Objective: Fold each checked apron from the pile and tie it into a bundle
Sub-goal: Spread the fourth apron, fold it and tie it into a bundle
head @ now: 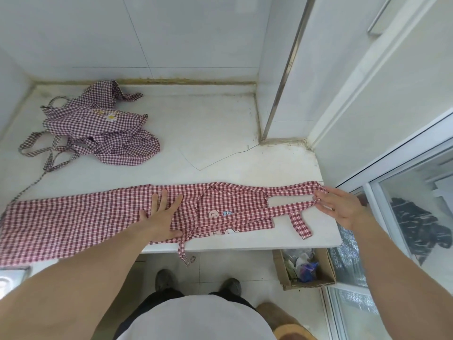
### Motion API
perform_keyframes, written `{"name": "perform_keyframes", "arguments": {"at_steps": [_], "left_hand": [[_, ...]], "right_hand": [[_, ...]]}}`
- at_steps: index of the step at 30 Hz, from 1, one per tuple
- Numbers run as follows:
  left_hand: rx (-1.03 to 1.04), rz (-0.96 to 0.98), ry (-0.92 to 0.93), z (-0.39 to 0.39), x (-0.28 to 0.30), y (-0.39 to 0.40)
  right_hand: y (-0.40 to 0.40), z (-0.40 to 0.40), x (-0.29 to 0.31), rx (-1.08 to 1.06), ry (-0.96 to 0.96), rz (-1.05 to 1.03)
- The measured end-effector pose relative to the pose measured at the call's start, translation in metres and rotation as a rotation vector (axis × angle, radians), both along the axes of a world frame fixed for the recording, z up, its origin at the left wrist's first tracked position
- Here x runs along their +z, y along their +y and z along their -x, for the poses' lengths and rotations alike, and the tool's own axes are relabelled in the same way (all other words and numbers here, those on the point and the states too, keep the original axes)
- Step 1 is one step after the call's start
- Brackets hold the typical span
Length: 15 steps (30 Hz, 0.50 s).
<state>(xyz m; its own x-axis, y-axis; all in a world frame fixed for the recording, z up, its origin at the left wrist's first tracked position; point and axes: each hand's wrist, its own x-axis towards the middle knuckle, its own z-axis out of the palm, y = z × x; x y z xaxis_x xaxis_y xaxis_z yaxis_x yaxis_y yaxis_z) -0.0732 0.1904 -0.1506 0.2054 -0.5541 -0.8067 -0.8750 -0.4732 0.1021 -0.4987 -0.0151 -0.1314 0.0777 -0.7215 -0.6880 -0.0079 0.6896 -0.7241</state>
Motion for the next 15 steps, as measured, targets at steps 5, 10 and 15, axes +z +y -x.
{"name": "perform_keyframes", "arguments": {"at_steps": [5,10,15], "left_hand": [[0.0,0.021,0.009,0.0,-0.001,0.002],[-0.014,0.039,0.024,0.004,-0.002,0.001],[-0.028,0.05,0.03,0.006,-0.008,0.001]], "right_hand": [[0.002,-0.007,-0.023,-0.219,0.013,-0.007],[-0.003,-0.033,-0.032,-0.378,0.19,-0.015],[0.03,-0.104,-0.012,-0.328,0.86,0.444]]}}
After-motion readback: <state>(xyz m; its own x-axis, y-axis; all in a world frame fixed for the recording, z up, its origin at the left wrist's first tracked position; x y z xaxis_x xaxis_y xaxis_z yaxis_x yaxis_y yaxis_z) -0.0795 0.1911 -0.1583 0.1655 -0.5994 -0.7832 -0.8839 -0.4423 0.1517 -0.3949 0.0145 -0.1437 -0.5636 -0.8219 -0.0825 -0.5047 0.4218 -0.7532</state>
